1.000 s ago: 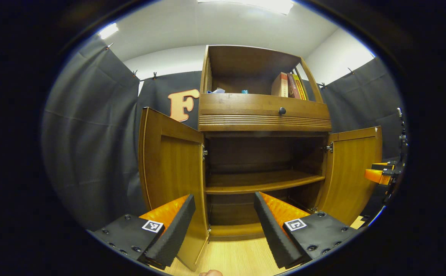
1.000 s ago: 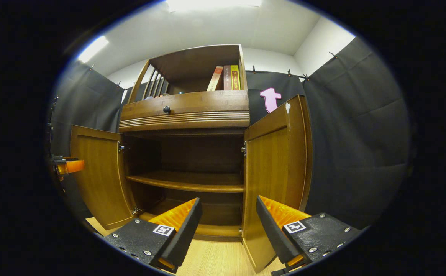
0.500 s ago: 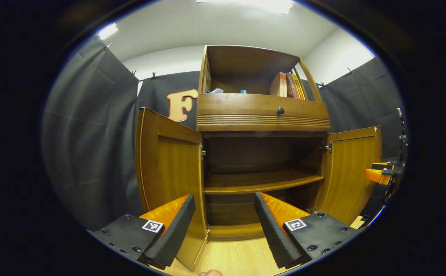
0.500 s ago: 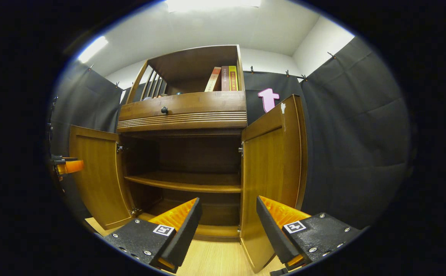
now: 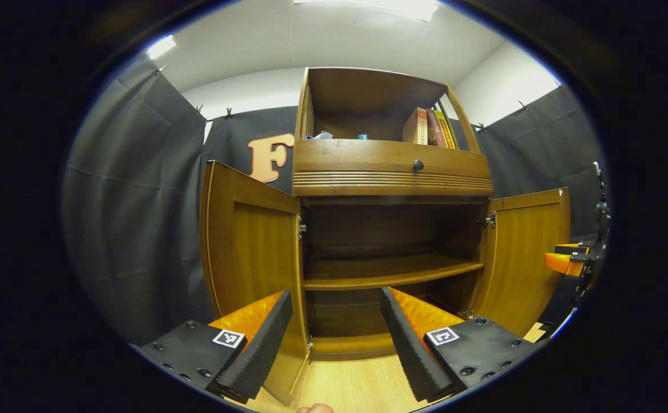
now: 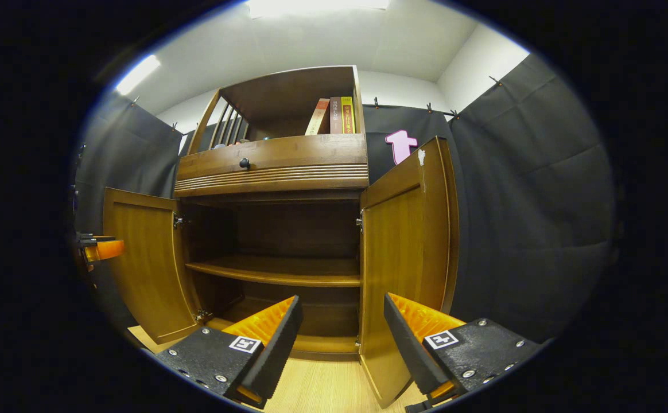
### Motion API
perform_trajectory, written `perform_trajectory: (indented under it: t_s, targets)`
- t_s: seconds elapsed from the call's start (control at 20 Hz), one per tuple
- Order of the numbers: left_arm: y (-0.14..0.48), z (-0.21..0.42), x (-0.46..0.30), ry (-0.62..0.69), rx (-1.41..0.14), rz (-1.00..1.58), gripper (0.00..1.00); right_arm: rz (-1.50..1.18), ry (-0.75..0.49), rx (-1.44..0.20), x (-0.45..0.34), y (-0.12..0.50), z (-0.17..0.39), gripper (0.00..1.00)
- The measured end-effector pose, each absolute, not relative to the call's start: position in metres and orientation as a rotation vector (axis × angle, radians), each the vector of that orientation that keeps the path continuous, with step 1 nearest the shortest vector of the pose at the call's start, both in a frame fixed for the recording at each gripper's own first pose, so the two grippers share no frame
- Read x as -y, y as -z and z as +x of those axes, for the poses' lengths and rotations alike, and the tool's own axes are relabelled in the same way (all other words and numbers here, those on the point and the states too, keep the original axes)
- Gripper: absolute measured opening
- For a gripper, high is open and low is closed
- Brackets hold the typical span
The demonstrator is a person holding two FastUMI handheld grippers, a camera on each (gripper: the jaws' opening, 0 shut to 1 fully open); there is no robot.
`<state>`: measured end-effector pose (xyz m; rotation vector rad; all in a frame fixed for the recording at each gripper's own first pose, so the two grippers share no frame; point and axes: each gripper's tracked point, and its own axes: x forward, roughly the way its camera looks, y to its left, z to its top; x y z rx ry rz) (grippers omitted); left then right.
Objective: Open the right door of the double-door shoe cabinet with the right hand, and open the left door with the left hand.
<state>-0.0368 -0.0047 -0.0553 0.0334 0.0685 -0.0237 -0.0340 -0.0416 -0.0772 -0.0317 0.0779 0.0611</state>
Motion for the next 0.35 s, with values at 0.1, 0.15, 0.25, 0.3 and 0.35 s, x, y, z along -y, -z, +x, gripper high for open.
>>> perform_trajectory:
  t_s: [0.1, 0.15, 0.25, 0.3, 0.35]
  targets:
    - [0.0545, -0.0367, 0.0041, 0.023, -0.066, 0.035, 1.0, -0.033, -0.059, -0.078, 0.0427, 0.0762, -0.0338, 0.99]
    - [0.055, -0.0368, 0.0045, 0.024, -0.066, 0.034, 1.0, -0.033, -0.059, -0.079, 0.0425, 0.0771, -0.0344, 0.99]
    - [0.0536, -0.0372, 0.0044, 0.024, -0.064, 0.036, 1.0, -0.033, -0.058, -0.08, 0.0426, 0.0778, -0.0345, 0.99]
    - [0.053, -0.0372, 0.0041, 0.022, -0.063, 0.041, 1.0, -0.034, -0.058, -0.08, 0.0428, 0.0785, -0.0352, 0.99]
    - [0.0521, -0.0373, 0.0027, 0.018, -0.06, 0.045, 1.0, -0.035, -0.058, -0.08, 0.0427, 0.0781, -0.0351, 0.99]
